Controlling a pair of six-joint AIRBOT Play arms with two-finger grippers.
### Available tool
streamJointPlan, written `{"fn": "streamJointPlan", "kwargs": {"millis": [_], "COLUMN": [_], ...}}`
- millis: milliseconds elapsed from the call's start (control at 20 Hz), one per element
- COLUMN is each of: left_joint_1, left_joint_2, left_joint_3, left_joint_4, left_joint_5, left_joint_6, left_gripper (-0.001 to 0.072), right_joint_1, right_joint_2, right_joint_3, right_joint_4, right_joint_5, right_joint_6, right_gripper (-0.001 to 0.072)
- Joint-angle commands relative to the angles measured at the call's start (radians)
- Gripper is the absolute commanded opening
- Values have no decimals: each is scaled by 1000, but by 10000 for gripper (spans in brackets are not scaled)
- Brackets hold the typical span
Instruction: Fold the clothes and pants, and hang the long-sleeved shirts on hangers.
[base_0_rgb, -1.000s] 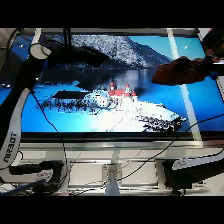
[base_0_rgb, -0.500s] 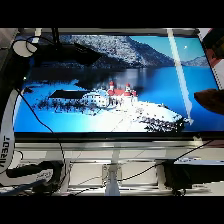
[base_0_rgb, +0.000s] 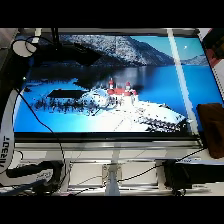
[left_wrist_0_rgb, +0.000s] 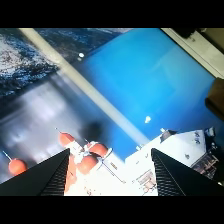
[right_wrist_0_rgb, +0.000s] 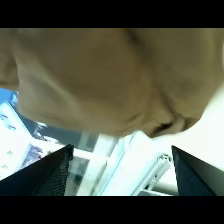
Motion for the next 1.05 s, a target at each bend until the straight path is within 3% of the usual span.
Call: {"fn": "streamJointPlan", "kwargs": {"millis": [0, 100, 200, 300, 550, 700, 850, 1000], "left_joint_1": [1, 1, 1, 1, 1, 1, 1, 1], "left_joint_2": [0, 0, 0, 0, 0, 0, 0, 0], "left_joint_3": [1, 1, 1, 1, 1, 1, 1, 1], "left_joint_4": [0, 0, 0, 0, 0, 0, 0, 0], "left_joint_5": [0, 0, 0, 0, 0, 0, 0, 0], "left_joint_6": [0, 0, 0, 0, 0, 0, 0, 0], "left_gripper": [578, 577, 577, 577, 577, 577, 577, 577], "right_joint_1": [5, 23, 68, 153, 473, 685, 840, 895], "right_joint_2": [0, 1, 1, 2, 11, 11, 11, 11], "right_joint_3": [-5, -5, -5, -5, 45, 160, 269, 296], "right_joint_4": [23, 164, 337, 445, 496, 435, 175, -83], "right_joint_5": [17, -49, -115, -177, -327, -376, -394, -314], "right_joint_6": [-10, -13, -69, -132, -209, -252, -248, -223], "right_gripper": [664, 405, 250, 30, 11, 10, 9, 10]}}
